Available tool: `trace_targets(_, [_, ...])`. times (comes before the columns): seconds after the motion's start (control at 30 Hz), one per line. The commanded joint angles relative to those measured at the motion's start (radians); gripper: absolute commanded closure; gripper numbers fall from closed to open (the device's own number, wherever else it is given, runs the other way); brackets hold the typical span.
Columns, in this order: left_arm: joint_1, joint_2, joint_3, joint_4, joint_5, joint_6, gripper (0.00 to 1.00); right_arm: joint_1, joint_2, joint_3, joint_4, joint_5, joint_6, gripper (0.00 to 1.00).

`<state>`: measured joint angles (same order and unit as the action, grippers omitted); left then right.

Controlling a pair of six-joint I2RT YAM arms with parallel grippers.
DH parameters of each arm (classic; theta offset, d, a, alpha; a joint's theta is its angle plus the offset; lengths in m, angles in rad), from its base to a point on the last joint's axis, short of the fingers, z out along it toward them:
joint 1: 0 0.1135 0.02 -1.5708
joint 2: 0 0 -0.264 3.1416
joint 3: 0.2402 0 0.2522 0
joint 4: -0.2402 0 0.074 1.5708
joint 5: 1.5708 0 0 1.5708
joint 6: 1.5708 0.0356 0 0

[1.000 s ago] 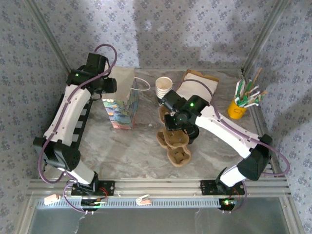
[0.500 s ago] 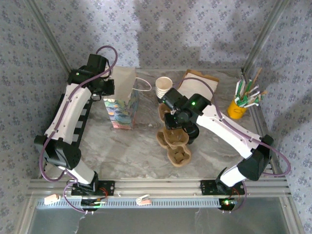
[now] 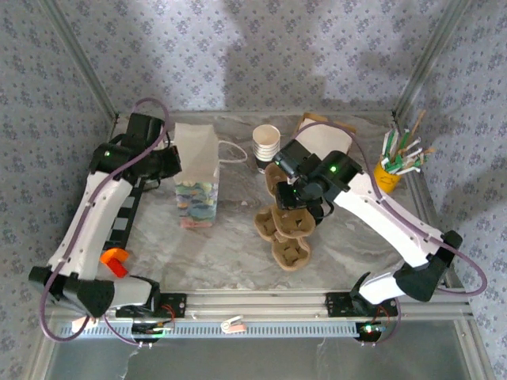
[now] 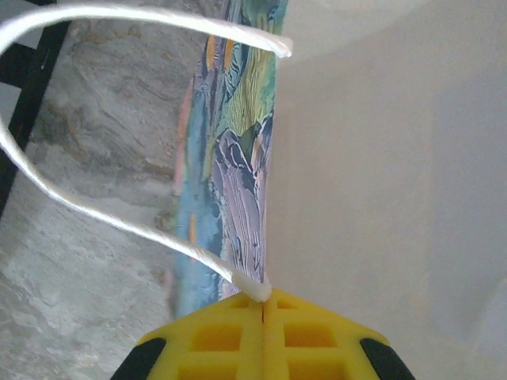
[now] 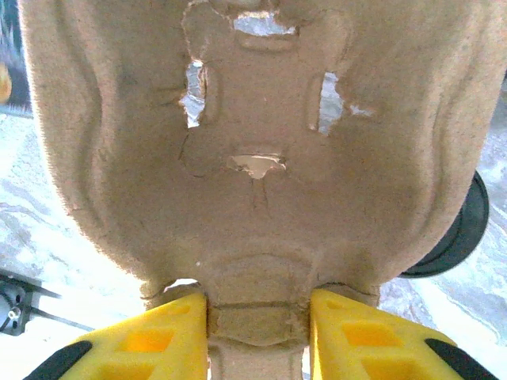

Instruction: Pack the takeout coffee

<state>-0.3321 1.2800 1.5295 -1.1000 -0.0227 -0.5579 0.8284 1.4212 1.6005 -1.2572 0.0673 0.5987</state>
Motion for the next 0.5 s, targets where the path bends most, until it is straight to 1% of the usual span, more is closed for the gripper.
trace_targets(0.0, [-0.061,-0.061,-0.041,-0.008,-0.027,-0.115,1.00,-0.005,-0.036,0.040,-0.067,0.023,0.023,0.66])
trace_targets(0.1, [-0.107,-0.105,-0.067,-0.005,-0.033,-0.187,1.00,-0.007,-0.050,0.052,-0.086,0.029,0.023,0.66])
trace_targets(0.27, [-0.213,-0.175,-0.099,0.051,-0.064,-0.299,1.00,-0.007,-0.068,0.087,-0.110,0.032,0.023,0.66])
trace_targets(0.33, [-0.260,-0.191,-0.108,0.046,-0.094,-0.341,1.00,-0.006,-0.069,0.107,-0.120,0.036,0.023,0.66])
trace_targets(0.47, [-0.357,-0.231,-0.155,0.112,-0.145,-0.430,1.00,-0.008,-0.068,0.132,-0.142,0.052,0.022,0.66])
